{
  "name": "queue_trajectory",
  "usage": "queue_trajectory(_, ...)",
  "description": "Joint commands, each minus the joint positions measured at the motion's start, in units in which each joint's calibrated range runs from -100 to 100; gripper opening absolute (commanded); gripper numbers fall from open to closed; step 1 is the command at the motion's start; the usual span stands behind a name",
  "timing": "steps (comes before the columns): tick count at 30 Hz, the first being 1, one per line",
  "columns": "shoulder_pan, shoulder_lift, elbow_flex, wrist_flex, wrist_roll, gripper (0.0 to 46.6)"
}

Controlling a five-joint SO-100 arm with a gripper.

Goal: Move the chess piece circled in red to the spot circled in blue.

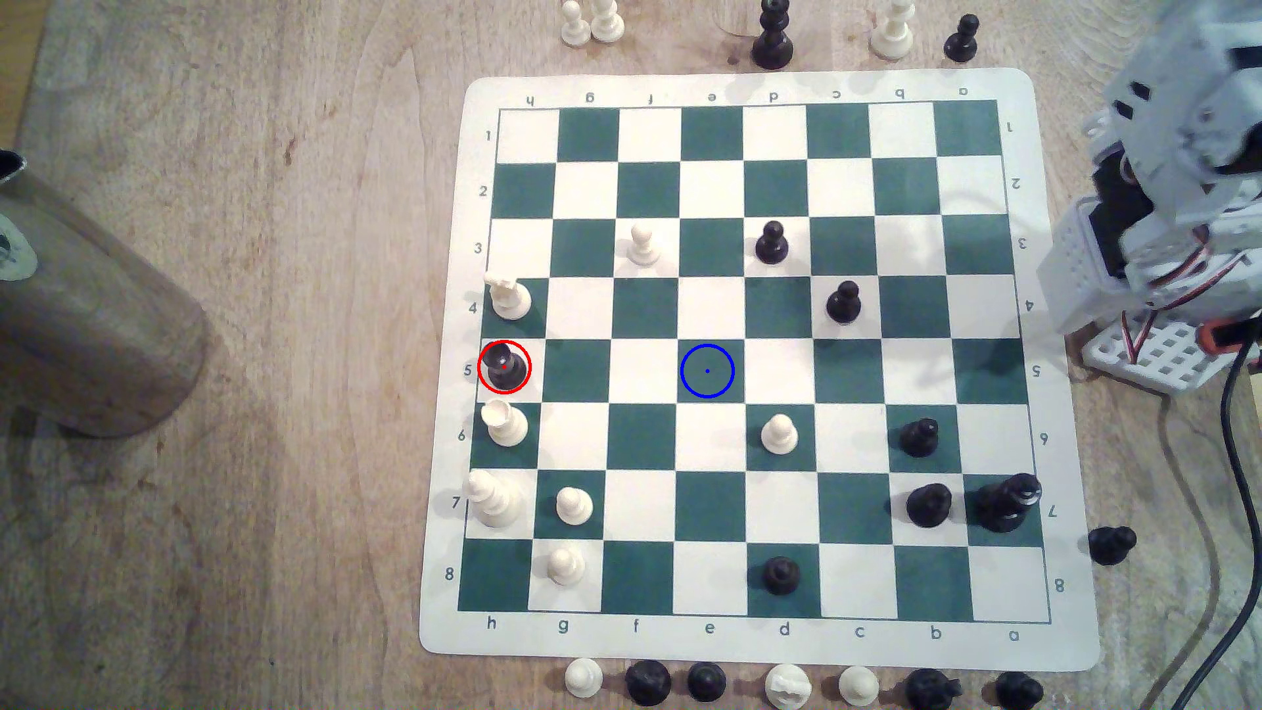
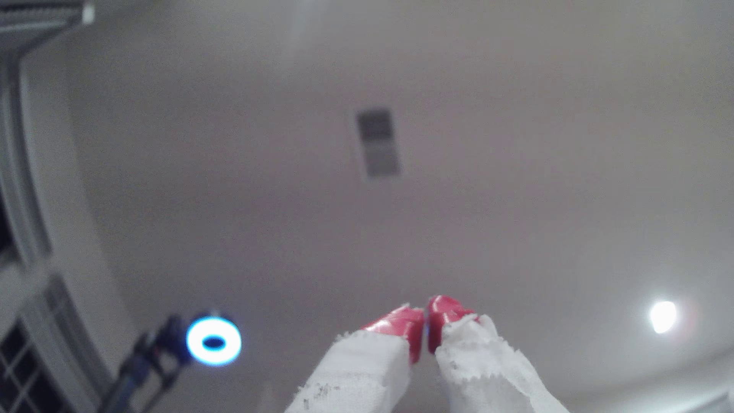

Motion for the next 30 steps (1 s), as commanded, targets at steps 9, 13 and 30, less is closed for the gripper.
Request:
queue_trajectory(9,1.7,0.1,-27.6,76.6,-0.2,0.2)
queue_trajectory(13,2.5,0.1,-31.4,91.0,-0.2,0.2)
queue_trajectory(30,0.3,30.5,-40.7,97.2,-1.7,3.7)
